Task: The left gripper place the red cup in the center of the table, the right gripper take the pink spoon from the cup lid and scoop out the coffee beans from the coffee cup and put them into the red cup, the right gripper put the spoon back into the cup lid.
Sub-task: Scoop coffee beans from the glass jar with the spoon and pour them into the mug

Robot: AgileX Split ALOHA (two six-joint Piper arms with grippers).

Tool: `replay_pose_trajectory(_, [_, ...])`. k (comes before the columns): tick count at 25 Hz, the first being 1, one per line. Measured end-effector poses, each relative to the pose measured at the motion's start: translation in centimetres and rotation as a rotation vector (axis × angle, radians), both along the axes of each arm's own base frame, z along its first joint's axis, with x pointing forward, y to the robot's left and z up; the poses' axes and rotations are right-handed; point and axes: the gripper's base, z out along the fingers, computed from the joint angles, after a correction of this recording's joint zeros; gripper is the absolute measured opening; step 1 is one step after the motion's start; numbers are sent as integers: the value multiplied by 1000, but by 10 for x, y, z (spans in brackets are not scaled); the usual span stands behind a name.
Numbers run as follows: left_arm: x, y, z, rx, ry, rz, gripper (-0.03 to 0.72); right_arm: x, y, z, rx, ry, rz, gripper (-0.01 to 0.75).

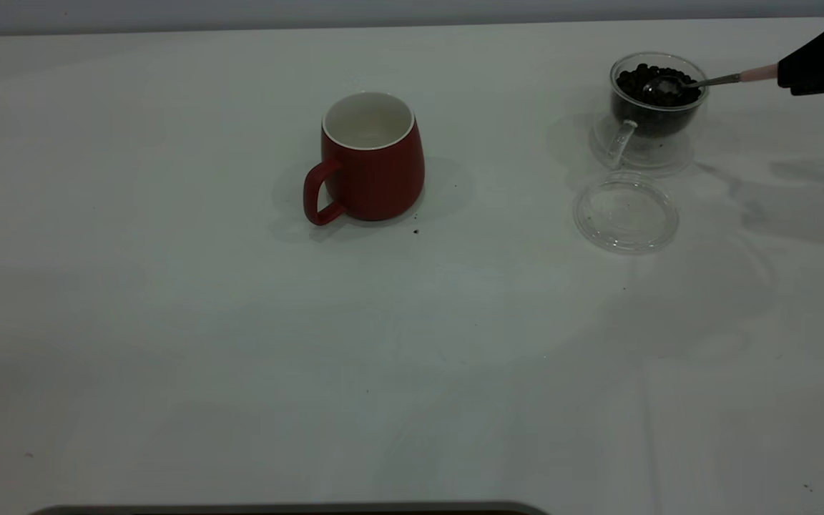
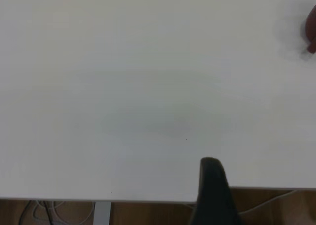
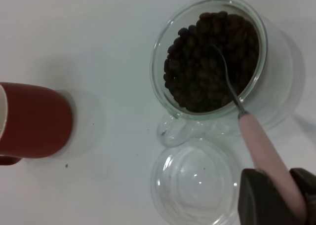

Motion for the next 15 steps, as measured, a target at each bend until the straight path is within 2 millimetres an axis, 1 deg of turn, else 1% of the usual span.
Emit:
replay_pose_trajectory(12, [0, 0, 0, 0, 0, 0, 569, -1, 3, 1, 94, 65, -61, 113])
replay_pose_trajectory(15, [0, 0, 0, 0, 0, 0, 569, -2, 4, -3, 127, 92, -76, 113])
